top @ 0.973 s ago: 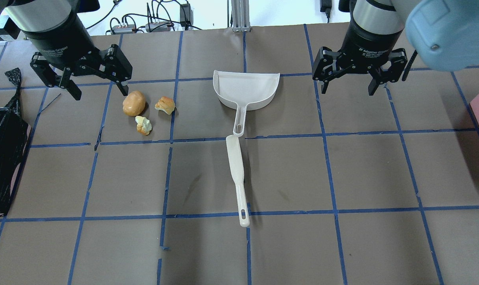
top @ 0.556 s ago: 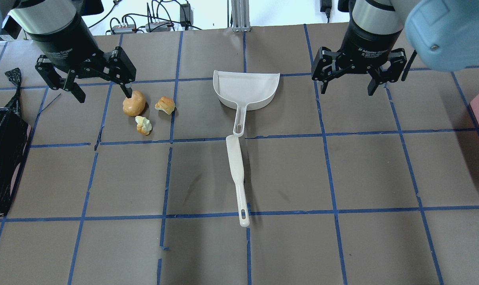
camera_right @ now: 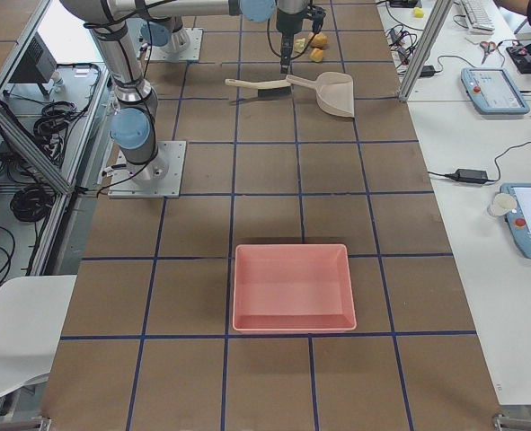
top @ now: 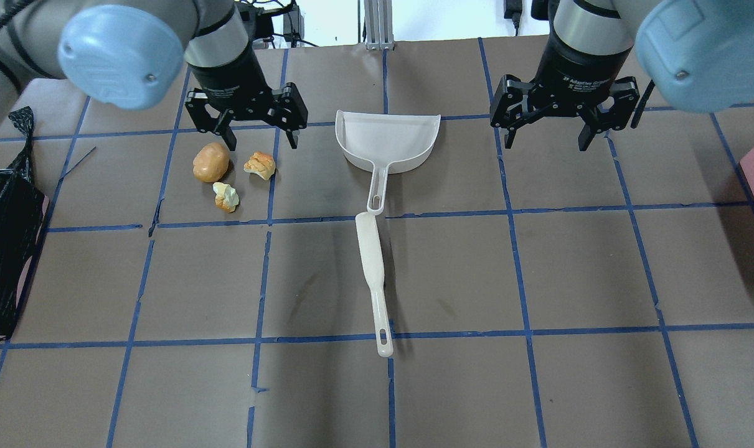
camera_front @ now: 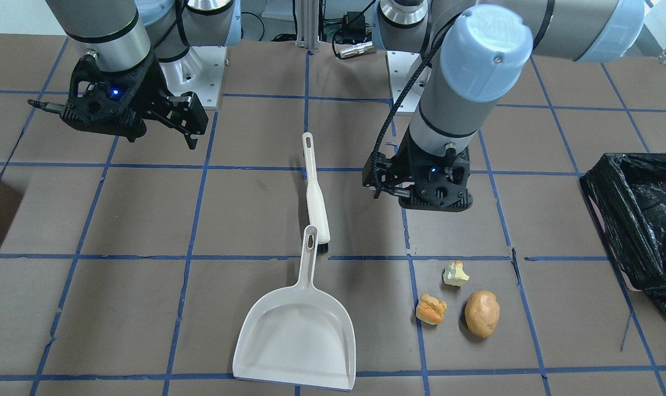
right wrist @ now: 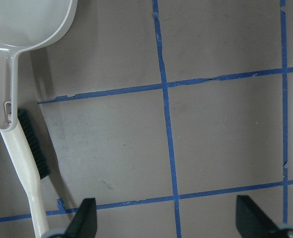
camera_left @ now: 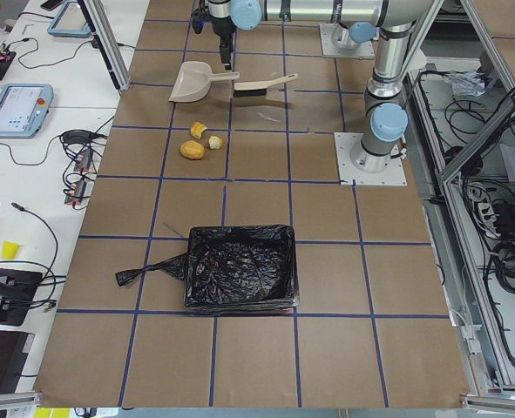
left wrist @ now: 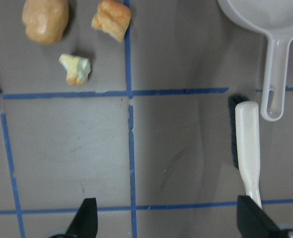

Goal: Sweep and dump trash in nearest bin
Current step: 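Lower the left gripper and grasp the white dustpan handle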

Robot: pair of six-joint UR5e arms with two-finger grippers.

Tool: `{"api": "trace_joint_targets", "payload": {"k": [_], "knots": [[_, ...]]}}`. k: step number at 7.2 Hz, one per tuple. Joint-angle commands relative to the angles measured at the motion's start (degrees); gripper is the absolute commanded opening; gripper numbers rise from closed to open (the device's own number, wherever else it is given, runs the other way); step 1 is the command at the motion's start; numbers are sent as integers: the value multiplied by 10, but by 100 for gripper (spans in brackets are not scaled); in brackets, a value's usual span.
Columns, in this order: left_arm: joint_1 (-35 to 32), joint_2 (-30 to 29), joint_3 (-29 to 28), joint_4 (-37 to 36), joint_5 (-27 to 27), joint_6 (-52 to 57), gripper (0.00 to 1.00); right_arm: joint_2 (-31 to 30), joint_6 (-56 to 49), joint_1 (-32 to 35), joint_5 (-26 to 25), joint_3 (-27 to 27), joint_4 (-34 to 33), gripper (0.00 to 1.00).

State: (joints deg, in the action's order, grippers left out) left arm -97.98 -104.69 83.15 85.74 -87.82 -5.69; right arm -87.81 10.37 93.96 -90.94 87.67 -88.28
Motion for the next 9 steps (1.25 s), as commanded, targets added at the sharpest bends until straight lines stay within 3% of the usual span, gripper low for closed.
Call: {"api": "trace_joint_targets", "payload": {"k": [1,6,9], "knots": [[-36,-48,7,-76,16,-26,100,0,0,0,0,0,-1,100],[-107,-104,147,-372,16,-30,99,1,0,-1,1,0,-1,100],[-124,-111,160,-385,14,-48,97,1,0,-1,1,0,-1,100]]}}
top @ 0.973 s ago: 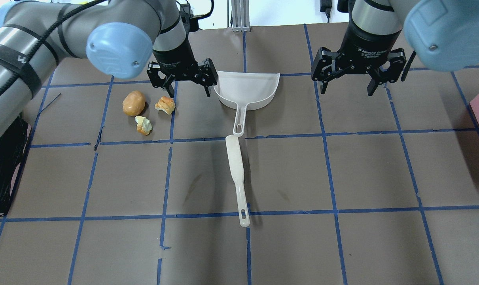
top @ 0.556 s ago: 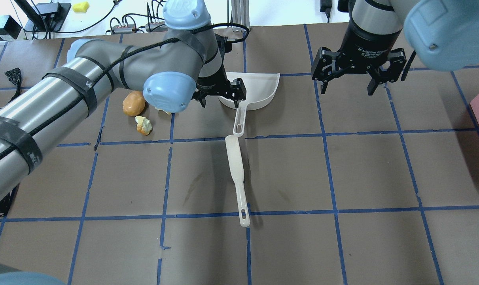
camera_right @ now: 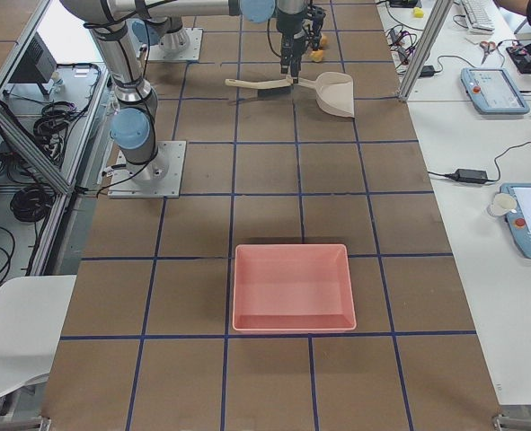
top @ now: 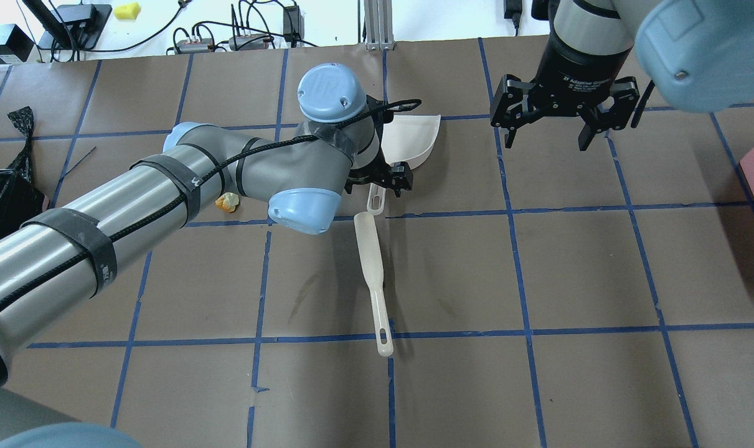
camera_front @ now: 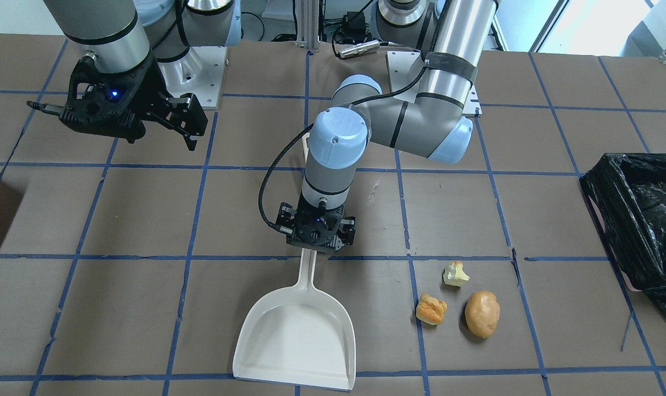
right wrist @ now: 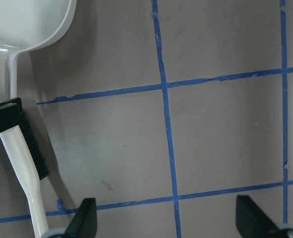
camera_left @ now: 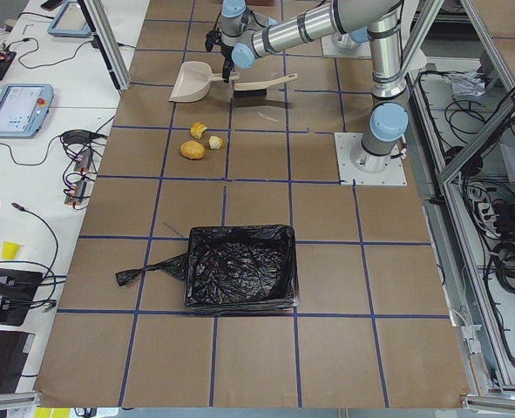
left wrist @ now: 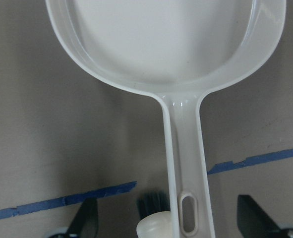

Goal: Sweep and dump trash in nearest bin
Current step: 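Lift the dustpan with the left gripper and carry it past the bread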

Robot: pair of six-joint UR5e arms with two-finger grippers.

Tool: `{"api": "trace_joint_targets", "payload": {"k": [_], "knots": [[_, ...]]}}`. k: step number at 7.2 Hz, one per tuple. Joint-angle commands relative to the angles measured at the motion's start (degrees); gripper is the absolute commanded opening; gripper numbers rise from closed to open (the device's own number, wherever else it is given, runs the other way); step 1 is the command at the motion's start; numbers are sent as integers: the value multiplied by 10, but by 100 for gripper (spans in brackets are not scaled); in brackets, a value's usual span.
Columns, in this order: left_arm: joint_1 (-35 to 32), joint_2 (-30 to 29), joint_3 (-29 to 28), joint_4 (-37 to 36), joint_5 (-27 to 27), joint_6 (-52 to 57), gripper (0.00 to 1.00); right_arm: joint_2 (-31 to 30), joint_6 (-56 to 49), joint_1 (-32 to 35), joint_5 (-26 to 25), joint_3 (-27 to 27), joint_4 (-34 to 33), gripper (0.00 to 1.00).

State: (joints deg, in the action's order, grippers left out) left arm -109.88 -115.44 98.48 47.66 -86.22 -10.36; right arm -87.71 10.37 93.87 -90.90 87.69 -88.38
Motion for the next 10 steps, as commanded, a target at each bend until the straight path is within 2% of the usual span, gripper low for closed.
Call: {"api": "trace_joint_targets", "payload": {"k": [1,2,3,5,6,8,10], "knots": [[-5,-7,7,-5,-2,-2,94,0,0,0,0,0,0,100],[-5,-10,5,-5,-2,-4,87,0,0,0,0,0,-1,100],[-5,-11,1,-5,-2,-1,76,0,0,0,0,0,-1,100],[-5,-13,4,-5,-3,-3,40,0,0,0,0,0,-1,100],[-5,-12,7,-5,-3,2,32,0,0,0,0,0,-1,100],[-4,-9,-9,-1,-1,6,9,-1,0,0,-1,0,0,100],[14,6,-38,31,-7,46,5,-1,0,0,-1,0,0,100]]}}
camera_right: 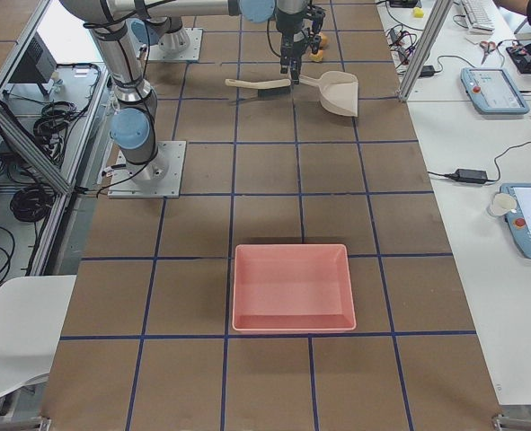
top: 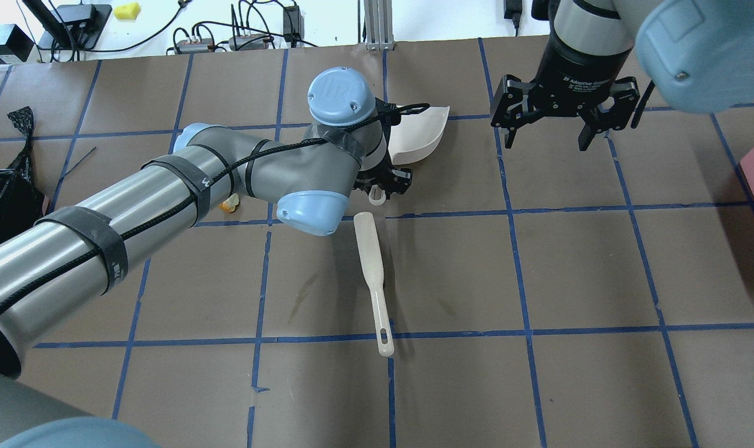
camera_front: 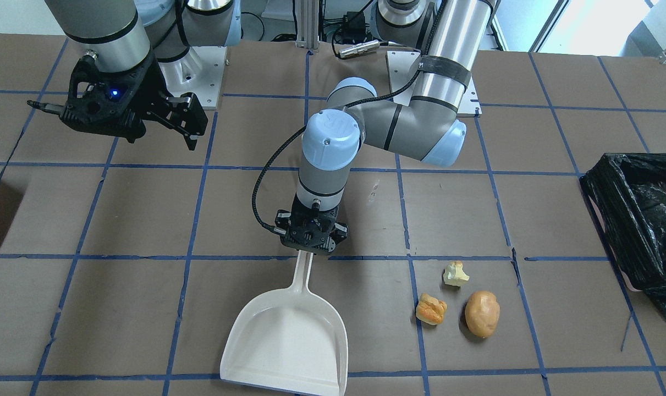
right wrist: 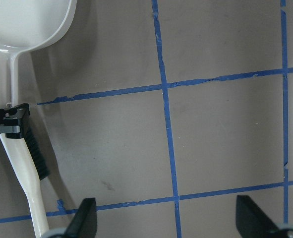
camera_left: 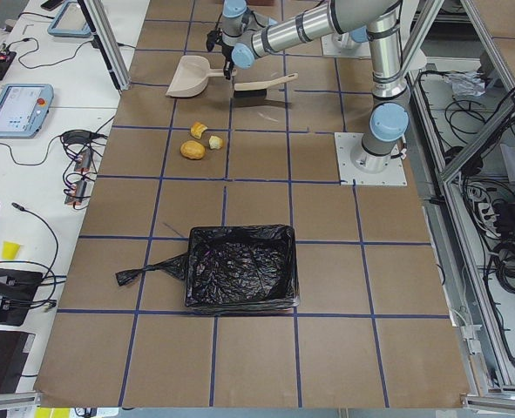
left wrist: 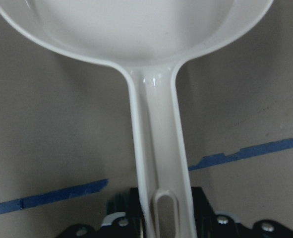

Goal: Sweep and dump trash in nearest bin
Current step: 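Lift the dustpan with the left gripper and carry it past the bread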

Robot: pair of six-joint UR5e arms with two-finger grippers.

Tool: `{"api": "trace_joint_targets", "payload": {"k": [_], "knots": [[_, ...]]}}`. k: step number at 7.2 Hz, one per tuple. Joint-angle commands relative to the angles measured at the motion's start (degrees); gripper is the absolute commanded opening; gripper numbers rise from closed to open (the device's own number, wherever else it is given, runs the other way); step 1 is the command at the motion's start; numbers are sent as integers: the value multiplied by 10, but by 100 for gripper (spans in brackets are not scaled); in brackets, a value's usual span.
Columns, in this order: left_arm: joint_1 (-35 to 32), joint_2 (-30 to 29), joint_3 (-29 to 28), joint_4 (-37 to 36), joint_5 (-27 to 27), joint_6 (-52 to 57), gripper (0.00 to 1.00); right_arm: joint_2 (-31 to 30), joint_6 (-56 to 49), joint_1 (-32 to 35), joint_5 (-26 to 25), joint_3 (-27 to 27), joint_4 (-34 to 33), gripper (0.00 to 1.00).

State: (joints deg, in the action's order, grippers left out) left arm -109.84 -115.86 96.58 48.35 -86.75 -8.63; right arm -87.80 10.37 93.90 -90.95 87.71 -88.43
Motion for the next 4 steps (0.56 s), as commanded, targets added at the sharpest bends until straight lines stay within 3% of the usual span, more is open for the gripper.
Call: {"api": "trace_joint_targets", "payload": {"k": [1,4], "knots": [[44,19,-35,59,-1,61,4,0,0,0,0,0,0,100],[137,79,-38,130,-21,260,3,-3,-1,0,1,0,1,100]]}}
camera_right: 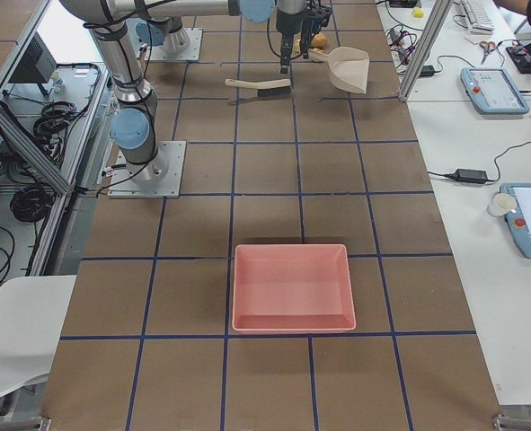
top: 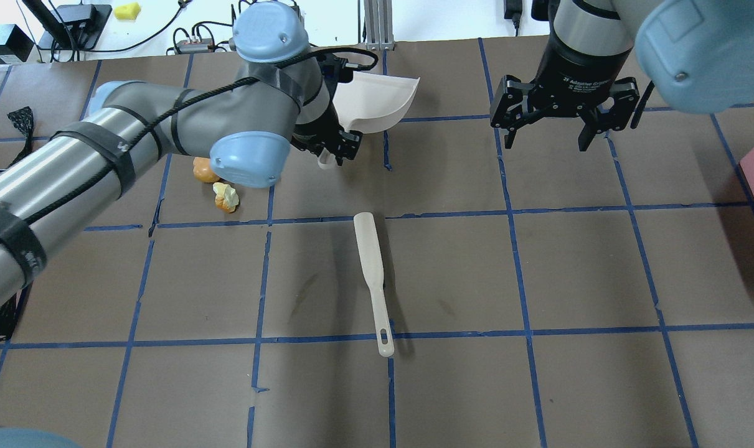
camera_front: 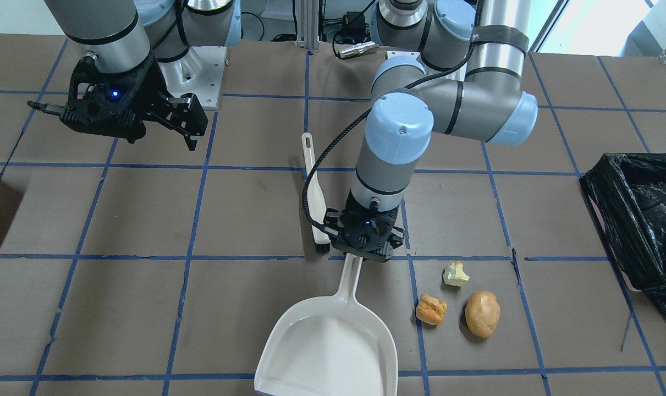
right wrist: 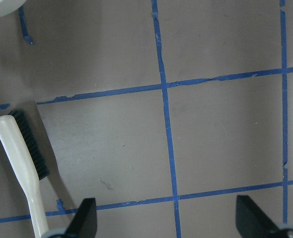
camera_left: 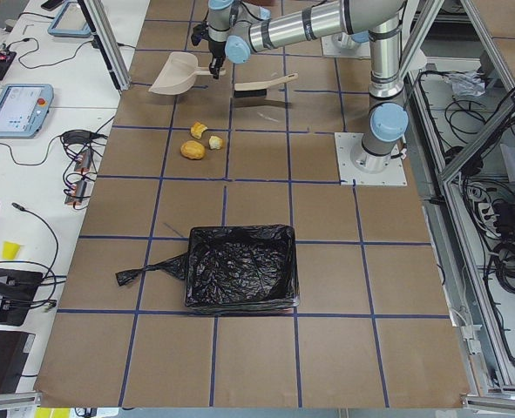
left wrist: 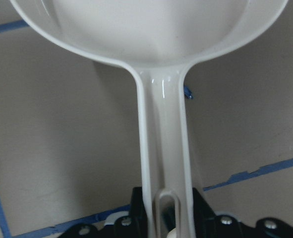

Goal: Sweep and dump trash in nearest bin
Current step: 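Lift the dustpan with the left gripper and carry it past the bread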

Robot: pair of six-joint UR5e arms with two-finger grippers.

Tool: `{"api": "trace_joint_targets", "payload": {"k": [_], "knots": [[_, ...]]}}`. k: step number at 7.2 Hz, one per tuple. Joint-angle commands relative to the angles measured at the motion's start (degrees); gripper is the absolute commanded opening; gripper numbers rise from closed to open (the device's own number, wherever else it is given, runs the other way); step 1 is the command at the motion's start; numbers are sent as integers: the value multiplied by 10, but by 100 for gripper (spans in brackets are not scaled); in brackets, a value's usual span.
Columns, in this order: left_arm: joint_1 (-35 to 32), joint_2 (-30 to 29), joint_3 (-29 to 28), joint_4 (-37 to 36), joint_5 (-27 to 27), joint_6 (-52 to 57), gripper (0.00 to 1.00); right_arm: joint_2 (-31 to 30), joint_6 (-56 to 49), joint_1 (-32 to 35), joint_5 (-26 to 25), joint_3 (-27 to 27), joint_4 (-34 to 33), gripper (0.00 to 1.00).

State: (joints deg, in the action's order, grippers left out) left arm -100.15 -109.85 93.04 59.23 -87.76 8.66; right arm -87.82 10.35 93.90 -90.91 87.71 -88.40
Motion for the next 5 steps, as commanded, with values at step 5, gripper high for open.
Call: {"api": "trace_joint_targets", "payload": {"k": [5], "knots": [[221,64,14,72,-15,487,3,-2,4,-10,-4,-5,33,100]]}}
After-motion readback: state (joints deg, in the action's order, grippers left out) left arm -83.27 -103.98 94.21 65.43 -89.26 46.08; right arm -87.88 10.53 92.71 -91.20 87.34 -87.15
